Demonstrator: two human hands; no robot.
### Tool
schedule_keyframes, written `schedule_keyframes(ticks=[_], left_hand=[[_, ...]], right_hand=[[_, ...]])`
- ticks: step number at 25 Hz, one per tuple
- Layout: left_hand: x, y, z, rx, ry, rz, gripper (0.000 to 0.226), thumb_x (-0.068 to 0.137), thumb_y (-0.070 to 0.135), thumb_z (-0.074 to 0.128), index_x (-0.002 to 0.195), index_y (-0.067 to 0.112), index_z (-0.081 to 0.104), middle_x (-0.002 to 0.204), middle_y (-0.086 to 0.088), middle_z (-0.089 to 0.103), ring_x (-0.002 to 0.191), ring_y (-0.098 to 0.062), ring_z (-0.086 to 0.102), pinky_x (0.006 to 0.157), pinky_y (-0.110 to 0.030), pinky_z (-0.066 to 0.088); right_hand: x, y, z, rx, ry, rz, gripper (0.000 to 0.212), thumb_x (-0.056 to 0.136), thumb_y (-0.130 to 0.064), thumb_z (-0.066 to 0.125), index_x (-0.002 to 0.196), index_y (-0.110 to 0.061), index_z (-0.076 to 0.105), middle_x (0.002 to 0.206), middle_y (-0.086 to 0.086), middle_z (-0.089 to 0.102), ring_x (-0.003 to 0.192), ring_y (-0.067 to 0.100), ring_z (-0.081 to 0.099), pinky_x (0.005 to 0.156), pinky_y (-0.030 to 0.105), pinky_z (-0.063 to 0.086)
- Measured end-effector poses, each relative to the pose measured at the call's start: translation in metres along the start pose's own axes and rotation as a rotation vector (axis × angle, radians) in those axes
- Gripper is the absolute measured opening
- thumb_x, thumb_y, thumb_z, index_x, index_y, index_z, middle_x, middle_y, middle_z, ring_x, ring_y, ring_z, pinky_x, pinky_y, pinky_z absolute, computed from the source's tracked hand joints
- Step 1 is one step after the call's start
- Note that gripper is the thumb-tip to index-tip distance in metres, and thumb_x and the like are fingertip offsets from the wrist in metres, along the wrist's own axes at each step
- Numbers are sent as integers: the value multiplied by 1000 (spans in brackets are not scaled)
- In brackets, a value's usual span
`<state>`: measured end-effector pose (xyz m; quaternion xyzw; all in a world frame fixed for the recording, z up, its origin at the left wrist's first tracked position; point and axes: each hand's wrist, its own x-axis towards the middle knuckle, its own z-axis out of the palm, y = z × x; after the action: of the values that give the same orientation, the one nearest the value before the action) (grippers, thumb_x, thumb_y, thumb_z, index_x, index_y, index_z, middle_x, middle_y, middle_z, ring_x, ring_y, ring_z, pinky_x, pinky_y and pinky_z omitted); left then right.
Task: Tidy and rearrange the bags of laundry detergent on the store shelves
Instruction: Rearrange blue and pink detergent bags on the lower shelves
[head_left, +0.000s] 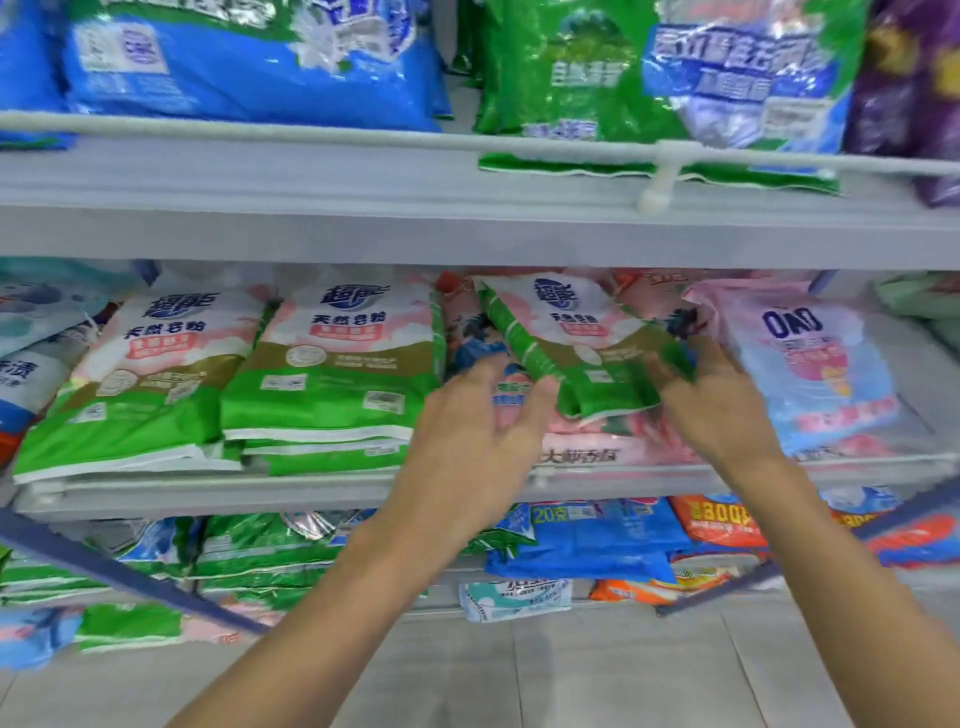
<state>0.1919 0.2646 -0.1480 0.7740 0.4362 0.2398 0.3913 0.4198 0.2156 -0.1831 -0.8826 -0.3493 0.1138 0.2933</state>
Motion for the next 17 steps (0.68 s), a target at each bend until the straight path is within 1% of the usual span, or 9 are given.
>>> schedule_keyframes(ticks=[3,5,6,8,10,12,13,15,17], left_hand=[[39,25,43,-111,-132,-316,45,99,56,49,119,18,59,117,-1,61,112,-25,60,88,-29,39],[58,25,60,-339,-26,-378,42,92,55,60,113,18,61,108,3,64,99,-23,67,94,-36,50],[66,21,66,-438,39,-400,34,90,51,66,100,19,62,99,3,67,90,-21,70,91,-42,55],[75,15,69,-476,106,-417,25,89,40,73,81,20,59,86,0,69,80,-22,70,81,-42,61],[79,14,63,-460,111,-457,15,84,29,75,82,16,68,89,-8,75,80,-27,73,69,-39,63],[74,11,49,-519,48,-544,23,70,25,77,89,15,71,91,-11,77,72,-25,71,53,-33,60],[71,6,44,-574,14,-584,31,60,25,76,88,15,71,92,-13,77,74,-27,72,59,-34,62],[63,-4,40,-653,-48,-609,42,47,25,73,89,16,72,102,-15,78,94,-34,75,90,-53,60],[60,-9,47,-676,-60,-555,50,54,33,80,102,22,72,106,-3,79,104,-32,73,99,-54,55]], right_hand=[[23,10,-9,61,-144,98,52,98,-51,57,128,-9,54,120,18,62,108,34,57,86,39,42],[30,12,-7,75,-142,70,50,95,-51,61,120,-7,59,107,15,64,102,34,60,80,37,43],[33,15,-3,104,-127,46,44,93,-47,65,112,-8,63,102,15,67,98,34,62,77,37,46],[30,20,4,245,-122,17,23,91,-31,69,97,-8,68,87,13,72,85,34,66,68,34,48],[26,23,1,404,-181,74,13,86,-18,74,93,-7,71,76,5,75,76,27,72,62,32,48],[24,26,-8,491,-351,152,23,75,-16,83,95,-12,75,75,-5,77,69,11,71,61,30,49],[22,26,-11,522,-459,184,33,68,-20,86,99,-14,76,83,-6,79,74,9,70,67,33,53],[17,22,-7,483,-551,199,52,61,-38,89,108,-20,75,103,-7,78,97,13,70,89,40,56],[11,13,3,457,-453,179,40,74,-43,84,106,-20,73,104,-5,76,99,16,70,87,34,55]])
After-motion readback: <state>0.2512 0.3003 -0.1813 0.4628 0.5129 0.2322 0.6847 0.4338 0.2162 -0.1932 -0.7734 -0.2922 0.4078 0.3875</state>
